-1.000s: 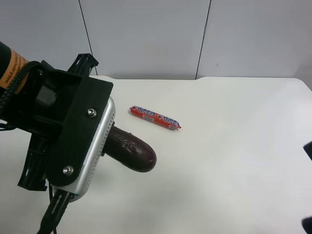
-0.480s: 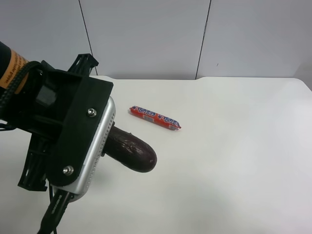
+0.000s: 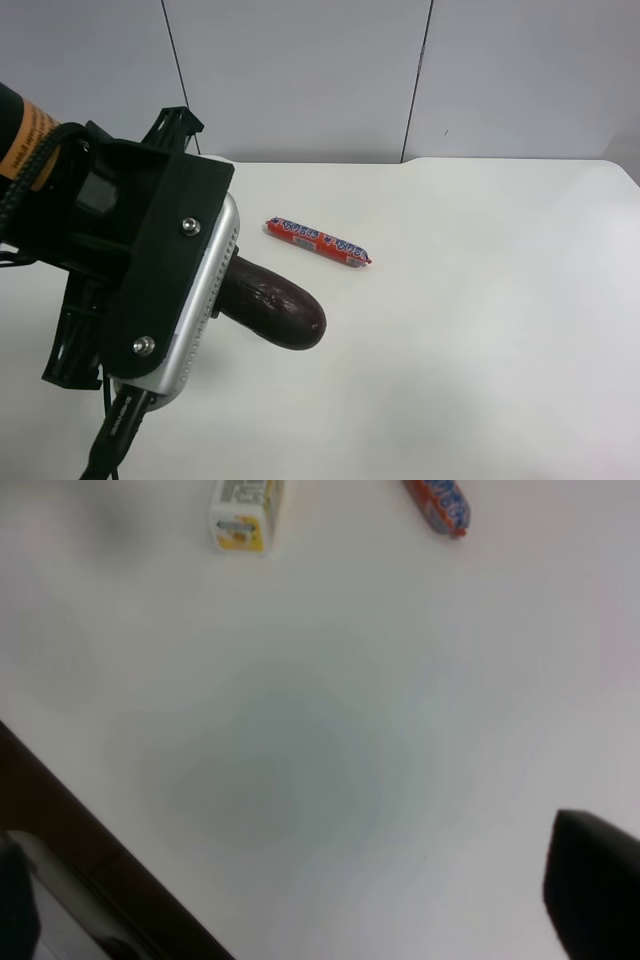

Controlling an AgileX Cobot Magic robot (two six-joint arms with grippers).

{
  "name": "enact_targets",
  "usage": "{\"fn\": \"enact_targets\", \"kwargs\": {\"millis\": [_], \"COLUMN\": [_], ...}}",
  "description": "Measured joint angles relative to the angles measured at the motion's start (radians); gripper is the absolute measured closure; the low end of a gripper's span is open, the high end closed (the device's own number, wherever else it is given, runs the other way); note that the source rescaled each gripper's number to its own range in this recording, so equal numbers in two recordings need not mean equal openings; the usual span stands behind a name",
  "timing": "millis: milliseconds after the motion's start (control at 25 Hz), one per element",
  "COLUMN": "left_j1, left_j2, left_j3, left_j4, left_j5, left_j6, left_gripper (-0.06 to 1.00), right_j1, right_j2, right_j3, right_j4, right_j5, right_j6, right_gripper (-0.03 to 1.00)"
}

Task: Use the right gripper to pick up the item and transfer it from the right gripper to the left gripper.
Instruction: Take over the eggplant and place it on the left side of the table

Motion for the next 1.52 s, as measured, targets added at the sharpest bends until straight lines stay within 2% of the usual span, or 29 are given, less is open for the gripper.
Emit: {"fn": "enact_targets", "kwargs": {"millis": [440, 560, 920, 1040, 1160, 1360, 1520], "left_j1": [0.0, 0.0, 0.0, 0.0, 0.0, 0.0, 0.025], "left_j2": [0.0, 0.0, 0.0, 0.0, 0.0, 0.001, 0.015], "left_j3": [0.0, 0.0, 0.0, 0.0, 0.0, 0.0, 0.0], "left_j4": [-0.002, -0.002, -0.002, -0.002, -0.003, 0.008, 0.064], "left_j5": [-0.003, -0.004, -0.006, -0.007, -0.01, -0.015, -0.03], "left_j6": [0.0, 0.0, 0.0, 0.0, -0.008, -0.13, -0.277], "left_gripper": [0.94, 0.94, 0.94, 0.94, 0.94, 0.94, 0.94], "right_j1": [-0.017, -0.098, -0.498, -0.575, -0.597, -0.597, -0.597], "right_j2": [-0.012, -0.063, -0.201, -0.201, -0.201, -0.201, -0.201], "right_j3": [0.0, 0.0, 0.0, 0.0, 0.0, 0.0, 0.0], "right_j4": [0.0, 0.0, 0.0, 0.0, 0.0, 0.0, 0.0], "right_j5": [-0.001, -0.001, -0.001, -0.001, -0.001, -0.001, -0.001], "right_j6": [0.0, 0.0, 0.0, 0.0, 0.0, 0.0, 0.0], "right_gripper": [-0.03, -0.03, -0.03, -0.03, -0.03, -0.03, -0.03]}}
